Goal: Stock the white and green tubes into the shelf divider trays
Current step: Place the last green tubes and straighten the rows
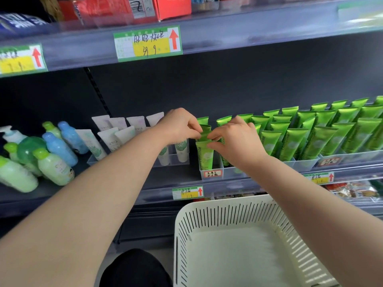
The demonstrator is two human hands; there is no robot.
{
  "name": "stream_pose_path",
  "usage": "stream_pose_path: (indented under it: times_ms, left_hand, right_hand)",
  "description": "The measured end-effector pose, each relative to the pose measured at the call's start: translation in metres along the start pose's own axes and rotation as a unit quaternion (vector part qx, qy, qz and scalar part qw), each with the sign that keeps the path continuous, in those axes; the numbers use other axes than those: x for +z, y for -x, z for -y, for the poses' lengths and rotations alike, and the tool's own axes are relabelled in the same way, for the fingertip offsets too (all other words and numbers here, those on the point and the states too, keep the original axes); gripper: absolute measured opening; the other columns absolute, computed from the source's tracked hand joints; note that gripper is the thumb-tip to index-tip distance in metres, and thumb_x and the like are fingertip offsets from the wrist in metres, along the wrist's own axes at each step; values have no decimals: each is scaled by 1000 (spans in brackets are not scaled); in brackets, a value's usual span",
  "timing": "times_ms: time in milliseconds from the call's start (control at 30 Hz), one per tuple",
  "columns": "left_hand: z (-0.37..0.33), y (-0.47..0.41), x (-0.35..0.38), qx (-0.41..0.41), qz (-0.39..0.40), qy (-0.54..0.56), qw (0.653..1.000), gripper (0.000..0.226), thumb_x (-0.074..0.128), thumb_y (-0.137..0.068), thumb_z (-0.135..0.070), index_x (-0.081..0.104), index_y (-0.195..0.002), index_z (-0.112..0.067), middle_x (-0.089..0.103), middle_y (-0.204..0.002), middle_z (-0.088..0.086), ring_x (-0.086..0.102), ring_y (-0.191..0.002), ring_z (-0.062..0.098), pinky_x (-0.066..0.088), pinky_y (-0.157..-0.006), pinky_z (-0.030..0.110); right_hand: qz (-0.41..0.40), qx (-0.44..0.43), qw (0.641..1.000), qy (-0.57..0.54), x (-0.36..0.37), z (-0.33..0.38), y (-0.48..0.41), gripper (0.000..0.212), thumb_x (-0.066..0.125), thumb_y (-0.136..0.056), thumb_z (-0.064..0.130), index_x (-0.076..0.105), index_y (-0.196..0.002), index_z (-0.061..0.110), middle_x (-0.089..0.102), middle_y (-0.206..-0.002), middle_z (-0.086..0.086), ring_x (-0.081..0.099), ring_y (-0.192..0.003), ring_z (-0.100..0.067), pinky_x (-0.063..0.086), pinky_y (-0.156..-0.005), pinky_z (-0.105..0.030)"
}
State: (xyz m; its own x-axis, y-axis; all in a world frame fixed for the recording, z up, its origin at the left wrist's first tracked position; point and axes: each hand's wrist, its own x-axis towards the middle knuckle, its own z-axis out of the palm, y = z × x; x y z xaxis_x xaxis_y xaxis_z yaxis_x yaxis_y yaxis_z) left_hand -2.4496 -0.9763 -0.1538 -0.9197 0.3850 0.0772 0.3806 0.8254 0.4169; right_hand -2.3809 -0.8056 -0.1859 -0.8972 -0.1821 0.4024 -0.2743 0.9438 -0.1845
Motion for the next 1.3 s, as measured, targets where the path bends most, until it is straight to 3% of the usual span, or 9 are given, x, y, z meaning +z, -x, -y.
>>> stream_pose_path:
  times_ms: [200,333,467,567,833,1000,1167,1300]
  left_hand:
    - [0,0,-1,-6,-5,17,1000,5,76,-79,-31,78,-84,-29,68,-82,-21,63,-90,3,53,-86,35]
    - [-2,-7,-1,-32,-90,48,994,5,74,-81,-27,77,-86,-28,66,-80,-20,60,-83,6,46,-63,25]
    - [-4,-18,6,-31,-82,-13,996,15,75,-82,-26,75,-96,-31,69,-94,-15,61,-93,9,47,-80,27]
    - [-6,-23,13,-40,-69,-47,996,11,74,-82,-27,76,-93,-29,70,-96,-12,62,-96,13,51,-85,33]
    - [-7,-21,14,-37,-81,-36,995,8,75,-82,-31,76,-89,-27,69,-92,-14,62,-95,13,52,-85,36]
    - [-5,-21,10,-48,-142,13,989,8,71,-83,-29,77,-88,-26,66,-84,-14,61,-85,11,45,-64,25]
    - [-2,-32,10,-73,-144,-10,987,19,72,-84,-24,74,-102,-27,70,-100,-10,61,-98,13,43,-75,25]
    - [-3,-41,11,-99,-91,-82,988,11,75,-81,-22,76,-91,-27,71,-97,-11,62,-97,17,46,-75,29]
  right_hand:
    - [-38,6,999,4,-3,-13,7,22,51,-95,35,72,-98,29,69,-93,4,48,-102,-25,36,-76,-37]
    - [-77,21,996,29,-7,-26,10,20,56,-93,29,70,-106,26,68,-105,1,49,-101,-28,38,-76,-38]
    - [-32,35,997,57,-6,-32,9,35,56,-91,29,59,-126,27,58,-124,2,44,-115,-26,38,-86,-41]
    - [-4,34,998,44,-2,-32,10,37,52,-93,33,55,-129,28,55,-129,4,42,-119,-24,37,-89,-40]
    - [-36,20,999,21,2,-31,9,36,57,-91,32,58,-126,25,59,-124,3,45,-116,-25,38,-87,-40]
    - [-48,7,999,13,2,-26,6,32,57,-91,31,61,-123,25,59,-122,4,46,-114,-24,39,-86,-40]
    - [-48,13,999,11,2,-31,8,34,57,-91,31,60,-124,25,59,-124,4,46,-115,-24,38,-87,-40]
    - [-57,22,998,10,-1,-40,12,33,61,-89,30,62,-121,24,61,-120,2,48,-112,-25,39,-85,-41]
